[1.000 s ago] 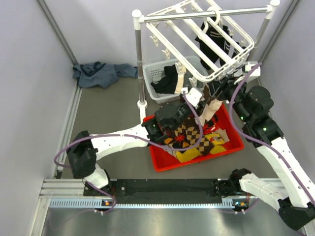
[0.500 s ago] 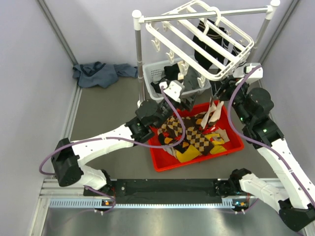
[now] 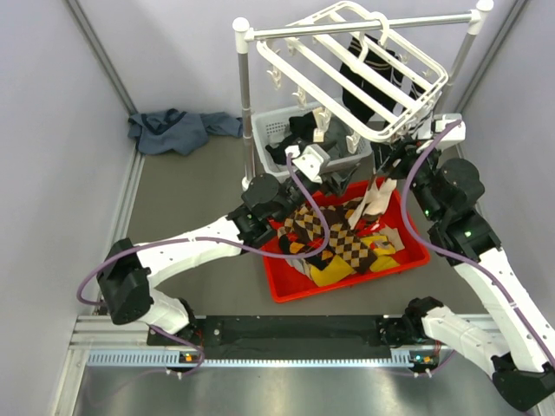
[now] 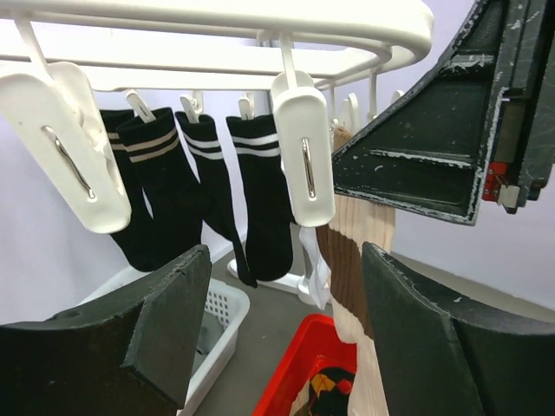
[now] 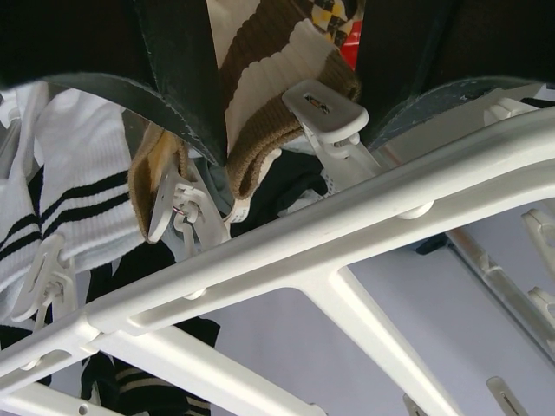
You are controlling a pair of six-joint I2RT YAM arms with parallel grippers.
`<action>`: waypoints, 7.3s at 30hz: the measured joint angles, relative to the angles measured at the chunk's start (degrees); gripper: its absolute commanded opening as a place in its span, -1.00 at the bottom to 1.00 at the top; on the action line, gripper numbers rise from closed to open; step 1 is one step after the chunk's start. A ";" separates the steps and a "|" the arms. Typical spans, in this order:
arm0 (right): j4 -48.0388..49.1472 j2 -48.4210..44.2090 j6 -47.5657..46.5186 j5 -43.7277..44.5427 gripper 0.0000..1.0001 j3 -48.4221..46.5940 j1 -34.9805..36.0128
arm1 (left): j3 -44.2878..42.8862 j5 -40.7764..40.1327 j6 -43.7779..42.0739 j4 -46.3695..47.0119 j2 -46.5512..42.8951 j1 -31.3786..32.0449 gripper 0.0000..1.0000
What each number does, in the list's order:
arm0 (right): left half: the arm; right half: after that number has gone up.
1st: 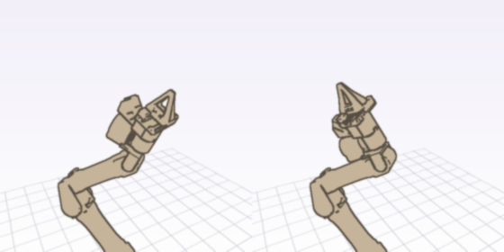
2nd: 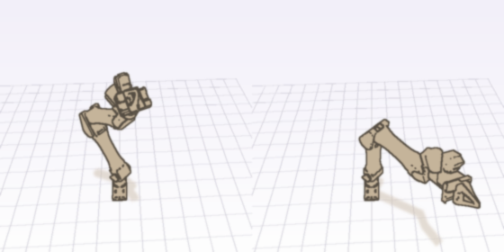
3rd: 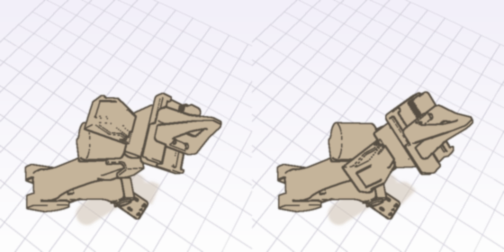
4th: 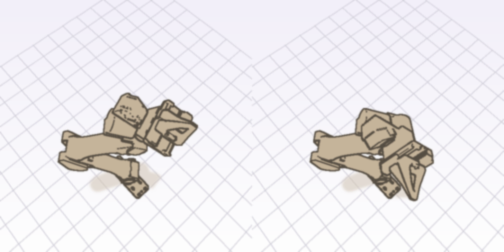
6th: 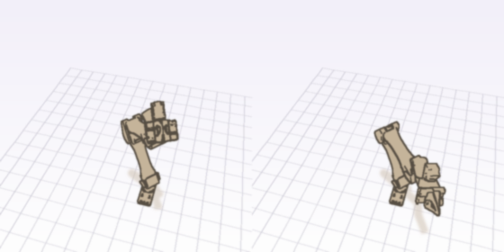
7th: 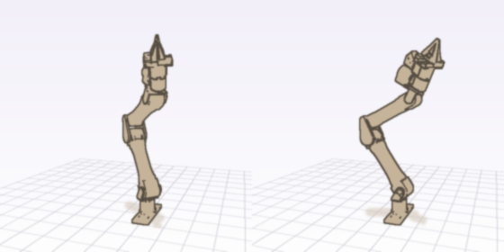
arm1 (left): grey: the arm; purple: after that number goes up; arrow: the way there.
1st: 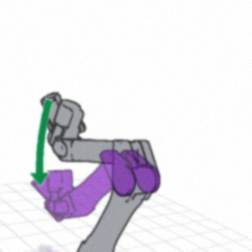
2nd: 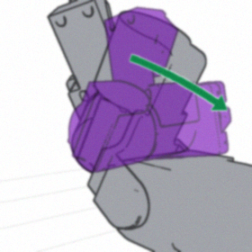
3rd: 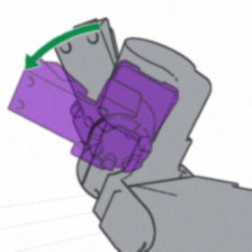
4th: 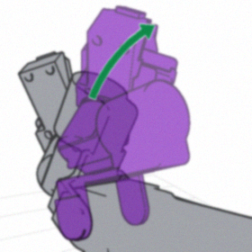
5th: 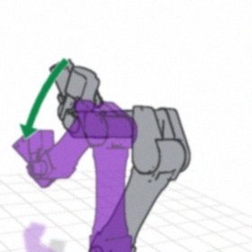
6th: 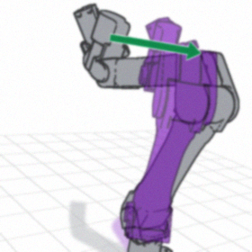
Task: Clip the socks to the hanger
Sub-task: Clamp the sock onto the hanger, then open the clamp at the hanger, then pick up the sock from the bin.
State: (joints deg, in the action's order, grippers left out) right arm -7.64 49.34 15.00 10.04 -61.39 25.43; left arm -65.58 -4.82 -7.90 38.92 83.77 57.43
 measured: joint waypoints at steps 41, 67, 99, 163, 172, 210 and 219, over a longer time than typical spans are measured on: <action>-3.52 -8.81 0.39 -17.25 0.25 -3.78 0.00 | -5.09 -4.48 -2.21 -4.79 2.99 2.64 -0.94; -6.67 -1.95 13.46 -20.87 0.14 -5.44 -0.11 | -10.84 -10.51 2.36 -17.75 2.97 5.22 -1.00; 2.49 -4.92 19.47 -18.27 0.10 2.91 -0.11 | -13.35 -14.21 -0.24 -26.32 1.51 9.09 -1.00; 4.57 -4.79 10.12 -12.39 -1.00 0.24 -0.11 | -4.24 -4.70 0.70 -47.93 10.43 13.38 0.40; 4.57 -5.84 8.74 -11.54 -1.00 0.24 -0.11 | -10.88 1.38 -8.70 -51.17 20.35 14.88 0.06; 3.74 -5.33 6.91 -10.75 -1.00 1.03 -0.11 | -14.34 6.86 -8.57 -53.48 24.35 7.89 -1.00; 2.27 -5.46 5.99 -9.57 -1.00 1.01 -0.11 | -8.26 6.67 0.83 -46.42 14.12 3.98 -1.00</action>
State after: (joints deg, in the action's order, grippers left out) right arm -5.37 43.88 20.99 0.47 -60.38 25.32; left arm -73.84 1.85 -7.07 -7.51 97.89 61.41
